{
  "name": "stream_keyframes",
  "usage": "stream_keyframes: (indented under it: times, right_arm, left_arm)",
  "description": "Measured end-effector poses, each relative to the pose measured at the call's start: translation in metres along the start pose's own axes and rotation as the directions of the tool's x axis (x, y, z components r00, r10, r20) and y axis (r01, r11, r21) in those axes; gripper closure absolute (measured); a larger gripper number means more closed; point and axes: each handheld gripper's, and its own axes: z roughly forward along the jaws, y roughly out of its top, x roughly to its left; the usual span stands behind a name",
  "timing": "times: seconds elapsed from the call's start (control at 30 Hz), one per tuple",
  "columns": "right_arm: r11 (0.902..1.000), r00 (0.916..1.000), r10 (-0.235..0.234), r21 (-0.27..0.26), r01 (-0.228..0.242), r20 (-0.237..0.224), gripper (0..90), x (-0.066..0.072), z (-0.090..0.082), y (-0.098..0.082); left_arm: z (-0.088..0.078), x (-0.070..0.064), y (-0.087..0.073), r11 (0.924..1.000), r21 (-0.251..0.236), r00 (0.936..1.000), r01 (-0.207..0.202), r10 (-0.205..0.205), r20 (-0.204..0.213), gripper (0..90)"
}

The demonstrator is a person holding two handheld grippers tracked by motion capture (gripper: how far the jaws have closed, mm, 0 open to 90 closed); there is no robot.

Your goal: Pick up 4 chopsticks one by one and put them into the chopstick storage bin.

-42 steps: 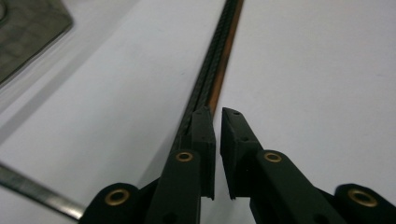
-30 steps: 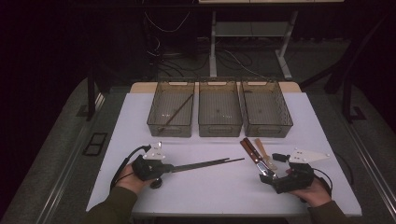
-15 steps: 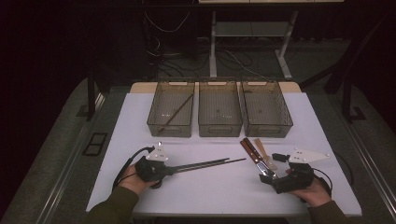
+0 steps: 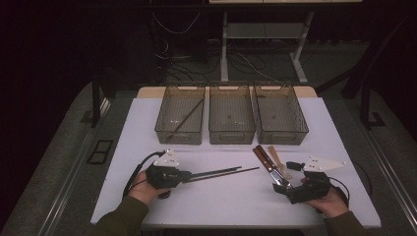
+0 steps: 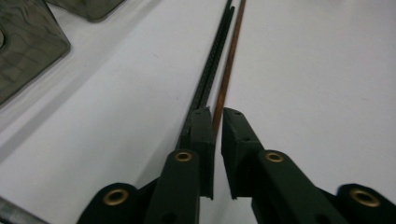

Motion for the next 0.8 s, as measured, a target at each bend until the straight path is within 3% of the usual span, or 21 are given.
stream_keyframes:
  times: [0.23, 0.37, 0.53, 0.8]
  right_arm:
    - [1.0, 1.0, 0.002, 0.0, -0.002, -0.001, 2.4, 0.0, 0.0, 0.0]
    - [1.0, 1.0, -0.001, 0.005, 0.001, -0.003, 2.4, 0.0, 0.001, 0.0]
    - [1.0, 1.0, -0.001, 0.005, 0.001, -0.003, 2.4, 0.0, 0.001, 0.0]
    - [1.0, 1.0, -0.002, 0.005, 0.002, -0.003, 2.4, 0.0, 0.001, 0.0]
  left_arm:
    - [0.015, 0.003, 0.006, 1.0, -0.007, 0.9985, -0.002, 0.003, 0.054, 80.4]
    - [0.023, 0.0, 0.015, 0.9994, -0.015, 0.997, -0.033, 0.034, 0.07, 80.4]
    - [0.035, -0.003, 0.02, 0.9982, 0.009, 0.9952, -0.06, 0.059, 0.078, 79.7]
    - [0.04, 0.0, 0.021, 0.9979, 0.025, 0.9955, -0.06, 0.058, 0.075, 79.3]
